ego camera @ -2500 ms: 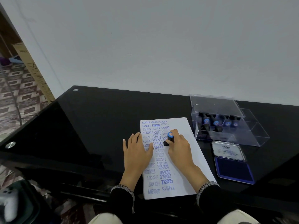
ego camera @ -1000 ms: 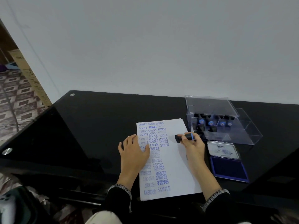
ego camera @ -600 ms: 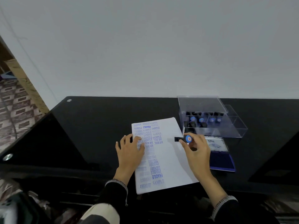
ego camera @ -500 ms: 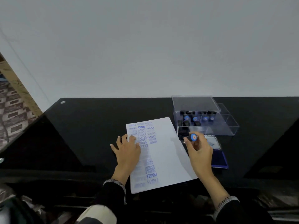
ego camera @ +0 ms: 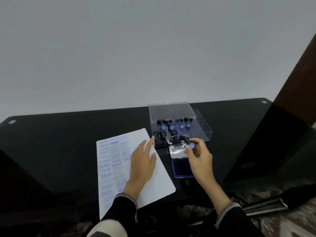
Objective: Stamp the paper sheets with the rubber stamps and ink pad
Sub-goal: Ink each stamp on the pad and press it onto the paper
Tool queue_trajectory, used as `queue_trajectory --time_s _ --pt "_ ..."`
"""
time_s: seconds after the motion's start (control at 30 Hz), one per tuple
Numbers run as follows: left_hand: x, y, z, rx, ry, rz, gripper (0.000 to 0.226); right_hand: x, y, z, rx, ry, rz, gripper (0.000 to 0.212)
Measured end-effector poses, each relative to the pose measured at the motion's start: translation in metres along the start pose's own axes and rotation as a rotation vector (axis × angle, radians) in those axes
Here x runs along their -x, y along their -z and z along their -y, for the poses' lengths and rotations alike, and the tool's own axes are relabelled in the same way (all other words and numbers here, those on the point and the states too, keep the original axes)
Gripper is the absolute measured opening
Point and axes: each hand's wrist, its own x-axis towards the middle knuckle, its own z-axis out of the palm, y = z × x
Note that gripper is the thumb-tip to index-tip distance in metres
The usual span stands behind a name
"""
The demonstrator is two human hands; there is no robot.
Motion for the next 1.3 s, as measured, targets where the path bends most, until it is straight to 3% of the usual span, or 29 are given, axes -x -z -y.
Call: queue_trajectory --time_s 0.43,0.67,0.83,0.93,1.07,1.17,1.3 --pt "0.001 -0.001 0.001 -0.009 -0.031 -0.078 0.064 -0.115 -0.078 0.023 0.200 0.107 0.112 0.018" --pt "0.000 -0.004 0.003 0.071 0.069 -0.051 0.067 -0.158 -0.117 0.008 0.496 0.149 0.345 0.022" --pt "-0.001 -0.009 0.009 0.027 0.091 -0.031 0.046 -0.169 -0.128 -0.001 0.638 0.082 0.424 0.021" --pt "-0.002 -0.012 0.012 0.006 0.065 -0.041 0.040 -0.170 -0.131 -0.005 0.709 0.039 0.438 0.022" --pt "-0.002 -0.014 0.012 -0.015 0.044 -0.071 0.053 -0.173 -0.129 -0.006 0.779 0.007 0.325 0.015" --pt "-0.001 -0.014 0.011 -0.015 0.049 -0.066 0.057 -0.175 -0.127 -0.002 0.898 -0.057 0.205 0.028" --pt "-0.001 -0.013 0.010 -0.031 0.060 -0.049 0.056 -0.178 -0.132 0.002 1.075 -0.144 0.251 0.036"
